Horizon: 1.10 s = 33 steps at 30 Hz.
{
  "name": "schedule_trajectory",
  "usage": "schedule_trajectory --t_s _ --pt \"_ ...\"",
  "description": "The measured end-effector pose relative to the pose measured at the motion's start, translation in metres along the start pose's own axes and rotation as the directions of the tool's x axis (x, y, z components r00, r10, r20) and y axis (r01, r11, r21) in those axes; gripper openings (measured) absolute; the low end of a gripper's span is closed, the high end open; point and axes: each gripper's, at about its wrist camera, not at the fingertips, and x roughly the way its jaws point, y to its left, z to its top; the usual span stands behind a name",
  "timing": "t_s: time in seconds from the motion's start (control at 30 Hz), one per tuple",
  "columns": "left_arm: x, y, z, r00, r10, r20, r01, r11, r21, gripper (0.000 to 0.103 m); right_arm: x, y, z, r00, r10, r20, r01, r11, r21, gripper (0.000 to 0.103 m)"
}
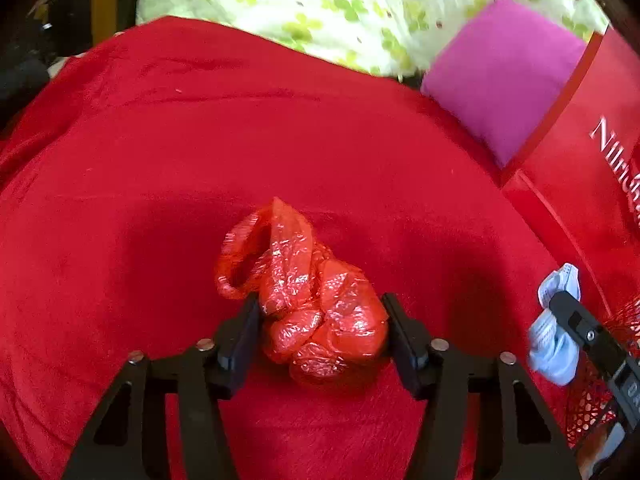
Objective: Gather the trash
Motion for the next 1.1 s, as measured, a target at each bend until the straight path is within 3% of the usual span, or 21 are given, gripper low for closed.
schedule_trajectory --t_s 0.13,0.23,0.37,0.43,0.57,0.67,0.8,1.1 --pt "-0.049 0.011 -0.017 0.995 0.023 0.101 -0.023 1.0 -0.006 0.059 -0.015 0.009 0.001 0.998 0.024 0.057 -0.022 0.999 -0.037 0.028" --pt "-0.084 0.015 -0.031 0.982 0.108 0.156 -0.112 0.994 0.014 0.059 -0.028 0.02 -0.001 0.994 0.054 0.094 -0.048 0.997 -0.067 0.028" --pt "-0.127 0.022 -0.056 0.947 0.214 0.237 -0.224 0.975 0.013 0.059 -0.047 0.037 -0.011 0.986 0.083 0.142 -0.068 0.992 -0.11 0.028" --pt "-0.141 0.027 -0.066 0.932 0.233 0.279 -0.247 0.969 0.017 0.059 -0.058 0.045 -0.019 0.983 0.102 0.152 -0.082 0.988 -0.129 0.028" --pt "-0.139 0.036 -0.077 0.911 0.283 0.301 -0.31 0.95 0.047 0.059 -0.078 0.062 -0.038 0.979 0.113 0.171 -0.083 0.982 -0.172 0.028" --pt "-0.135 0.042 -0.074 0.915 0.273 0.299 -0.3 0.953 0.049 0.059 -0.089 0.074 -0.048 0.972 0.123 0.201 -0.08 0.975 -0.209 0.028" --pt "-0.142 0.043 -0.074 0.9 0.273 0.339 -0.31 0.949 0.061 0.059 -0.1 0.089 -0.06 0.964 0.116 0.24 -0.054 0.966 -0.253 0.028" --pt "-0.154 0.037 -0.077 0.891 0.239 0.387 -0.297 0.95 0.096 0.06 -0.08 0.109 -0.078 0.978 0.096 0.184 -0.041 0.958 -0.283 0.028"
